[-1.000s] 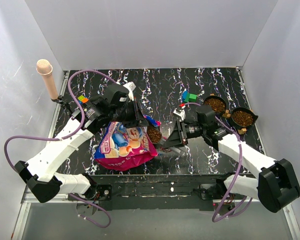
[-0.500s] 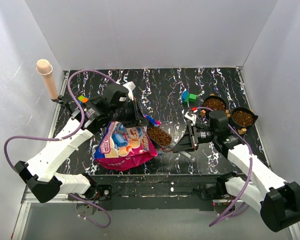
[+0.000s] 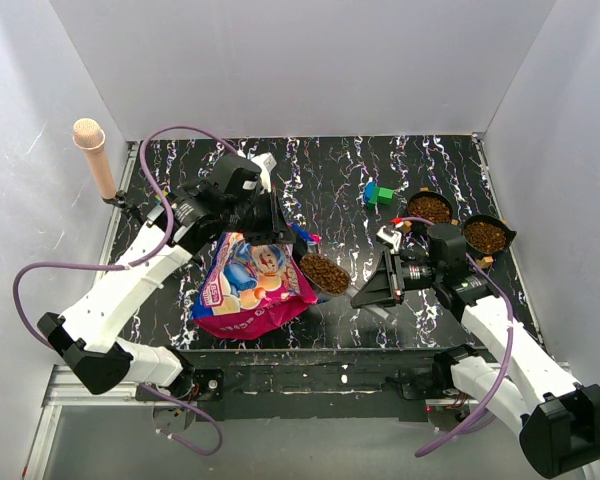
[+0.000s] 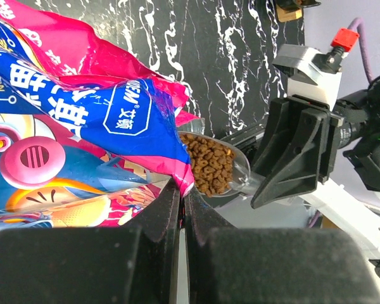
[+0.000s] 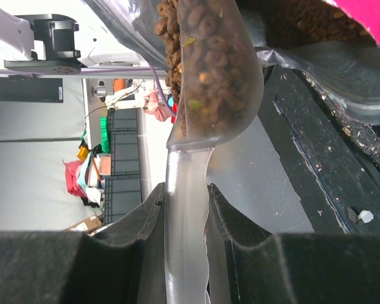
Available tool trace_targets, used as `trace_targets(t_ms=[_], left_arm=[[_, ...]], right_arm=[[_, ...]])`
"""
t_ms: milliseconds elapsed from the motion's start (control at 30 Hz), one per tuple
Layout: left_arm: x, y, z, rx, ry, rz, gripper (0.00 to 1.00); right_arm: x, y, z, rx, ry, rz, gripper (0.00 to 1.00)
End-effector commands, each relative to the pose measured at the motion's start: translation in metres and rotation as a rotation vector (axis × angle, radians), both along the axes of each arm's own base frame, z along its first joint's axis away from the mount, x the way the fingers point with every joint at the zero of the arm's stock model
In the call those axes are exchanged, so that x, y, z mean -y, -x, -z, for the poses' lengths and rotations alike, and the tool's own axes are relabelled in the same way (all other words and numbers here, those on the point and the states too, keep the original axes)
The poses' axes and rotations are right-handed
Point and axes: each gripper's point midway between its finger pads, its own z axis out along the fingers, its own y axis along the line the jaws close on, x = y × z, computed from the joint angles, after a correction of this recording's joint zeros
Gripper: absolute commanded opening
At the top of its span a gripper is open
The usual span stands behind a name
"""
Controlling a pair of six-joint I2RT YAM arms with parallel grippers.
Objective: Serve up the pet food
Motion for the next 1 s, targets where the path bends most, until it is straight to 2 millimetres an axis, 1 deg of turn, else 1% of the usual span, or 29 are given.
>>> trace_targets(t_ms=[0, 100, 267, 400, 533, 633, 733, 800, 833, 967], left_arm=[[0.002, -0.026, -0.062, 0.231, 0.077, -0.009, 0.00], [0.004, -0.028, -0.064, 0.247, 0.066, 0.016, 0.00], [0.000, -0.029, -0.053, 0.228, 0.028, 0.008, 0.00], [-0.013, -0.032, -0.043, 0.212, -0.041, -0.043, 0.00], [-0.036, -0.040, -0.031, 0.213, -0.146, -0.139, 0.00], [-0.044, -0.043, -0.034, 0.237, -0.177, -0.161, 0.00], [-0.039, -0.041, -0.039, 0.251, -0.160, -0.119, 0.00], [-0.036, -0.038, -0.036, 0.240, -0.151, -0.097, 0.00], [-0.034, -0.035, -0.036, 0.235, -0.144, -0.083, 0.00], [-0.026, -0.031, -0.036, 0.231, -0.125, -0.029, 0.00]], right_arm=[[0.005, -0.001, -0.029, 0.063, -0.048, 0.007, 0.01], [0.008, -0.003, -0.033, 0.062, -0.047, 0.034, 0.01], [0.014, -0.011, -0.041, 0.067, -0.050, 0.096, 0.01], [0.021, -0.018, -0.049, 0.080, -0.062, 0.132, 0.01], [0.028, -0.029, -0.058, 0.097, -0.071, 0.165, 0.01], [0.034, -0.042, -0.064, 0.117, -0.072, 0.211, 0.01], [0.043, -0.060, -0.069, 0.137, -0.065, 0.286, 0.01], [0.048, -0.072, -0.070, 0.140, -0.058, 0.327, 0.01], [0.056, -0.084, -0.069, 0.142, -0.052, 0.379, 0.01], [0.071, -0.114, -0.065, 0.145, -0.041, 0.481, 0.01]])
